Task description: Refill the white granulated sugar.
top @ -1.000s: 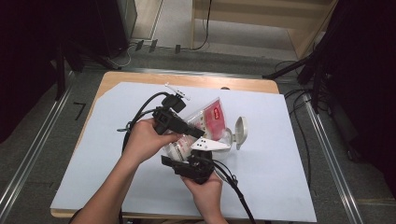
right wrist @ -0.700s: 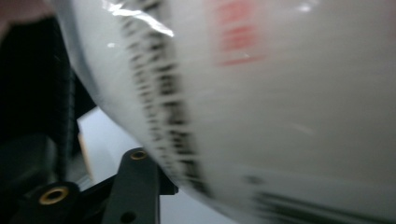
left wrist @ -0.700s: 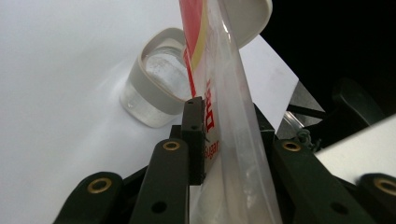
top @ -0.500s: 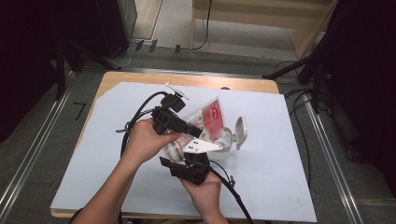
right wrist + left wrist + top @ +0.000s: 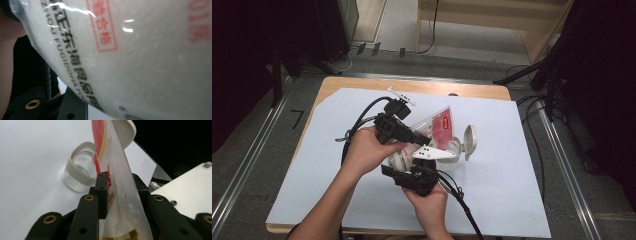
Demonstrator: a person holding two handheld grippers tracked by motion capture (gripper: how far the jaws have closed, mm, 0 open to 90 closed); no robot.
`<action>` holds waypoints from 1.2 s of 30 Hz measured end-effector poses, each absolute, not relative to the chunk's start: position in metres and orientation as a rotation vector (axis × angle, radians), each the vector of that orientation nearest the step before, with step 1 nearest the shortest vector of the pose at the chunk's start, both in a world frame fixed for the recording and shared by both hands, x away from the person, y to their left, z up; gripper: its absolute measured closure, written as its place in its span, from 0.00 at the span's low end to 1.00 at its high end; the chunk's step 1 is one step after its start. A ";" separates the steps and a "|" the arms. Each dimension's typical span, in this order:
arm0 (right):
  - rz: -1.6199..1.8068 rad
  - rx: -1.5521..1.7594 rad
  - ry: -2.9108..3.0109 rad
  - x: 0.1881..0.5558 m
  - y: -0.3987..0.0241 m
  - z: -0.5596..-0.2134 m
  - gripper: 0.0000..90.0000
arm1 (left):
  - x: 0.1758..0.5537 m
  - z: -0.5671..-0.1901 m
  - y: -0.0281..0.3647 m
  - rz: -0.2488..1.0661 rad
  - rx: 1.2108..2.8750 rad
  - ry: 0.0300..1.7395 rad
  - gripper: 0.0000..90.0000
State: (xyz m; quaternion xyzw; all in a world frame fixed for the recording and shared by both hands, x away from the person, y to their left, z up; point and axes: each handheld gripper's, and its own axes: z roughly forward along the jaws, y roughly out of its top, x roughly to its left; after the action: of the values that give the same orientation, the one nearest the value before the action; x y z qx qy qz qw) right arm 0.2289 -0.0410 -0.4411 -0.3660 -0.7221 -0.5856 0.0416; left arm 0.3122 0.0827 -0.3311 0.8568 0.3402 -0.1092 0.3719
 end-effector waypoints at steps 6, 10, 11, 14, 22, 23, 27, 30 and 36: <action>-1.766 -1.034 -2.419 0.223 -0.032 -0.438 0.63 | 0.315 -0.329 0.090 -0.295 2.197 0.920 0.90; -1.771 -1.025 -2.512 0.218 -0.028 -0.436 0.67 | 0.314 -0.327 0.092 -0.299 2.176 0.943 0.90; -1.780 -1.024 -2.503 0.218 -0.028 -0.436 0.68 | 0.314 -0.326 0.091 -0.298 2.177 0.932 0.90; -1.788 -1.039 -2.460 0.220 -0.030 -0.435 0.68 | 0.313 -0.326 0.089 -0.290 2.169 0.926 0.90; -1.817 -1.059 -2.302 0.224 -0.035 -0.435 0.69 | 0.313 -0.325 0.087 -0.311 2.135 0.913 0.82; -1.821 -1.065 -2.290 0.224 -0.036 -0.435 0.69 | 0.313 -0.325 0.087 -0.311 2.135 0.907 0.82; -1.822 -1.069 -2.240 0.226 -0.038 -0.436 0.69 | 0.313 -0.326 0.086 -0.307 2.149 0.900 0.83; -1.819 -1.064 -2.270 0.225 -0.038 -0.436 0.68 | 0.313 -0.326 0.087 -0.307 2.154 0.915 0.86; -1.813 -1.030 -2.342 0.223 -0.034 -0.435 0.67 | 0.315 -0.324 0.088 -0.307 2.158 0.961 0.89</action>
State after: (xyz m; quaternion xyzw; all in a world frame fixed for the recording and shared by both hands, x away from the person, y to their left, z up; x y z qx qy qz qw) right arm 0.2230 -0.0345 -0.4348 -0.3284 -0.7468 -0.5783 0.0029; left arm 0.3149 0.0882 -0.3241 0.8413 0.3747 -0.1198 0.3707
